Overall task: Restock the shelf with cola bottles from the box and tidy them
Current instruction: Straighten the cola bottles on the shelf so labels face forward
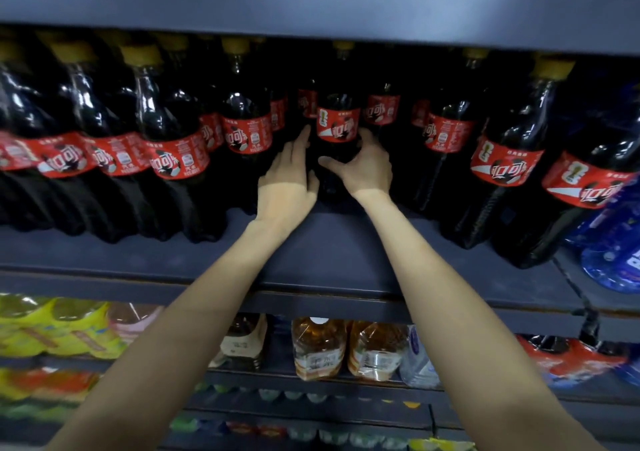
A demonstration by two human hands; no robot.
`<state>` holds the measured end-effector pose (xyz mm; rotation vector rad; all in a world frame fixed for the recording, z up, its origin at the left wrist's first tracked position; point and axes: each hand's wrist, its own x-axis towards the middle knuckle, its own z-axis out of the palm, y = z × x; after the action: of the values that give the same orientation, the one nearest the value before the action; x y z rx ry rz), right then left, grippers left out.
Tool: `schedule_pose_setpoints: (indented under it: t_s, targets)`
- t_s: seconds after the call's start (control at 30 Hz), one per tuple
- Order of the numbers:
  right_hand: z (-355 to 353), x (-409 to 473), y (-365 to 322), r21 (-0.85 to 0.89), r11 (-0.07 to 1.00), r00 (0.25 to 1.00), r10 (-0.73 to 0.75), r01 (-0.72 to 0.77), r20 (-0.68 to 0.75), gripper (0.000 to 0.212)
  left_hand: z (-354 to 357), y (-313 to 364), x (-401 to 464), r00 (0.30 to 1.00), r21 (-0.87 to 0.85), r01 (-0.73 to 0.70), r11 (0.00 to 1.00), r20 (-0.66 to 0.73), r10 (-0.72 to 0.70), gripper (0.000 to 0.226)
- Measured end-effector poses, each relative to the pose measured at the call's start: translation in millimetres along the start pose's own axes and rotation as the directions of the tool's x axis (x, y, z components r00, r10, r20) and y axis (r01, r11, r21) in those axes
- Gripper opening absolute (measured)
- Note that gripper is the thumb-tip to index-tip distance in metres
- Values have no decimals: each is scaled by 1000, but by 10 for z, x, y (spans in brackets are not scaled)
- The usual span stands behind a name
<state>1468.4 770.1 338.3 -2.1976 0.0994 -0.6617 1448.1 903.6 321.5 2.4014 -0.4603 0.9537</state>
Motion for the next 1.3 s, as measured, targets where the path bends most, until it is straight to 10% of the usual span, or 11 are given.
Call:
schedule_pose_setpoints:
  t_s: [0.43, 0.6, 1.3]
  targets:
    - [409, 87, -123, 109, 992, 990, -78, 65, 118, 95, -270, -355, -225, 940, 388, -83, 918, -276, 201, 64]
    - [453, 106, -78, 322, 946, 956, -137, 48, 260, 97, -270, -412, -223, 964, 403, -92, 910, -195, 183, 71]
    - [367, -36, -223, 194, 981, 953, -85, 29, 290, 94, -223, -306, -338, 963, 365, -39, 930, -235, 133, 63]
